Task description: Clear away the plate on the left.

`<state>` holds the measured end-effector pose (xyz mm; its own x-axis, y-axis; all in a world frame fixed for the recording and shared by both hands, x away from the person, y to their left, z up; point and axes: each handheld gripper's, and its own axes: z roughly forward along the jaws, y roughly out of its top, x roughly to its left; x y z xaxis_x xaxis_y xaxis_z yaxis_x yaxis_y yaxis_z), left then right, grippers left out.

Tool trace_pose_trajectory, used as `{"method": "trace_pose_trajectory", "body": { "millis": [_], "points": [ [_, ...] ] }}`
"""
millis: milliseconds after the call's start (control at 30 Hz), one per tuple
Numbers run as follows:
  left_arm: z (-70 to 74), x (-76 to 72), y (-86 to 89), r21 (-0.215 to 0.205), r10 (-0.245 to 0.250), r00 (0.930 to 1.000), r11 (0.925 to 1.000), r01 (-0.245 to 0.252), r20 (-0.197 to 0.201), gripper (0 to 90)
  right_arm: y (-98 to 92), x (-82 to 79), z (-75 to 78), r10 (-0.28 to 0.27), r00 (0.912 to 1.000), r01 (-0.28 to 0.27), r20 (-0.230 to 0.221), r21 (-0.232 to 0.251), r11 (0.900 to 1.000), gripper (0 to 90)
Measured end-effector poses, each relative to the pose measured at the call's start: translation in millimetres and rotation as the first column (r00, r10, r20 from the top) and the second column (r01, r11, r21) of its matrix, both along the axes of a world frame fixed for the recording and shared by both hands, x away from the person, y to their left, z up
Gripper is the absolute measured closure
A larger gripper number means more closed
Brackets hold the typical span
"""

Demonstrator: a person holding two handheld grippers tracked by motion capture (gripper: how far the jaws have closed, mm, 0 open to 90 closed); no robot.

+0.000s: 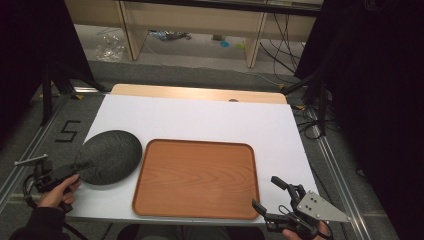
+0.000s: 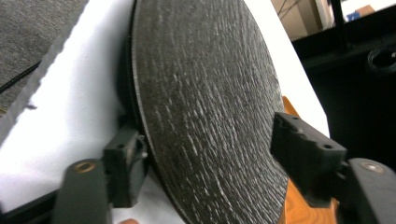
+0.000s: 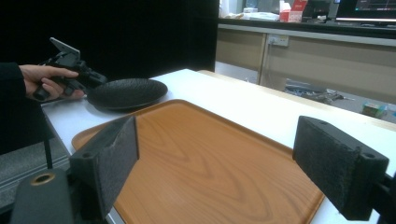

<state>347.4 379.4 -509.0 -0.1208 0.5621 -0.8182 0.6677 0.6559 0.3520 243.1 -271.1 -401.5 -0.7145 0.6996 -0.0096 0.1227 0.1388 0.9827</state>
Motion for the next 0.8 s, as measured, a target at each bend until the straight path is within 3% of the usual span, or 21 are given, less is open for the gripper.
{"method": "trace_pose_trajectory", "body": {
  "millis": [267,500,667,800],
  "points": [
    [-7.5,-5.7,1.5,-0.040,0.080,0.9966,0.9960,-0.080,-0.020,55.7,0.2,0.2,0.2,0.002,1.0000,-0.002,0.005,-0.004,1.000,15.8],
    [-16.3,-8.0,3.6,-0.136,0.108,0.9934,0.9843,-0.112,-0.039,65.7,1.3,-0.7,-0.1,0.007,0.9998,-0.007,-0.017,0.000,1.000,15.8],
    [-17.2,-8.4,4.8,-0.112,0.106,0.9923,0.9872,-0.113,-0.063,77.0,1.6,0.8,-0.2,0.025,0.9996,-0.025,-0.012,-0.007,1.000,15.8],
    [-17.1,-8.9,5.0,-0.122,0.109,0.9918,0.9857,-0.116,-0.068,78.4,1.4,0.8,0.0,0.027,0.9996,-0.027,-0.010,-0.006,1.000,15.8]
  ]
}}
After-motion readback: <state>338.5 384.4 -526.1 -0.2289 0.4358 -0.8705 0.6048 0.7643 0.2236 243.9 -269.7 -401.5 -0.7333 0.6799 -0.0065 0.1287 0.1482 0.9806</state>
